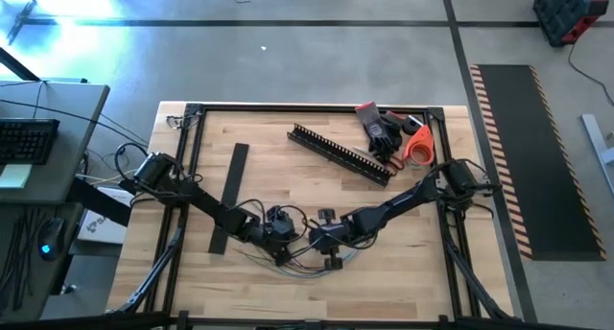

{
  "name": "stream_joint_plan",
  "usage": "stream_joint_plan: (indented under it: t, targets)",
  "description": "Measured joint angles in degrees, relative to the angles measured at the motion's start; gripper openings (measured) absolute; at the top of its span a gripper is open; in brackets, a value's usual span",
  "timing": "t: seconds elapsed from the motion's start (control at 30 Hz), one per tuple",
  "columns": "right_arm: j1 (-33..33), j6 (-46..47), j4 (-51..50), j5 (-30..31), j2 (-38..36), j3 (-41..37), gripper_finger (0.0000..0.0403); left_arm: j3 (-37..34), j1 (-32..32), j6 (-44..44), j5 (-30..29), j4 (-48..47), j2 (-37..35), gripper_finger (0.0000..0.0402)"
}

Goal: Ziptie cables
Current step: Wrap the black zip tie on the cables

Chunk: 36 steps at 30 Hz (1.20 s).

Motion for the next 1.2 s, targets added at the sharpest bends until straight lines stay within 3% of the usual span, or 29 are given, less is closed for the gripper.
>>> stream_joint_plan:
  t: [0.27,0.43,0.77,0.9,1.2]
  targets:
    - [3.4,-1.3,-0.7,8.1,-3.0,0.2,0.0042,-0.1,0.0,3.1,0.3,1.9,0.2,0.0000]
    - [4.3,5.3,-1.3,8.7,-2.4,0.2,0.0043,-0.1,-0.8,3.5,-0.3,2.1,0.2,0.0000]
    - [4.3,14.1,-5.5,11.7,-1.3,0.0,0.0140,-0.1,-1.8,3.9,-0.5,2.6,0.2,0.0000]
    - [4.6,18.6,-4.6,10.3,-1.3,-2.3,0.0149,-0.1,-1.8,3.9,-0.5,2.7,0.2,0.0000]
    - [6.2,19.9,11.8,12.1,-1.6,-10.3,0.0117,-0.1,-1.8,3.9,-0.9,2.8,0.2,0.0000]
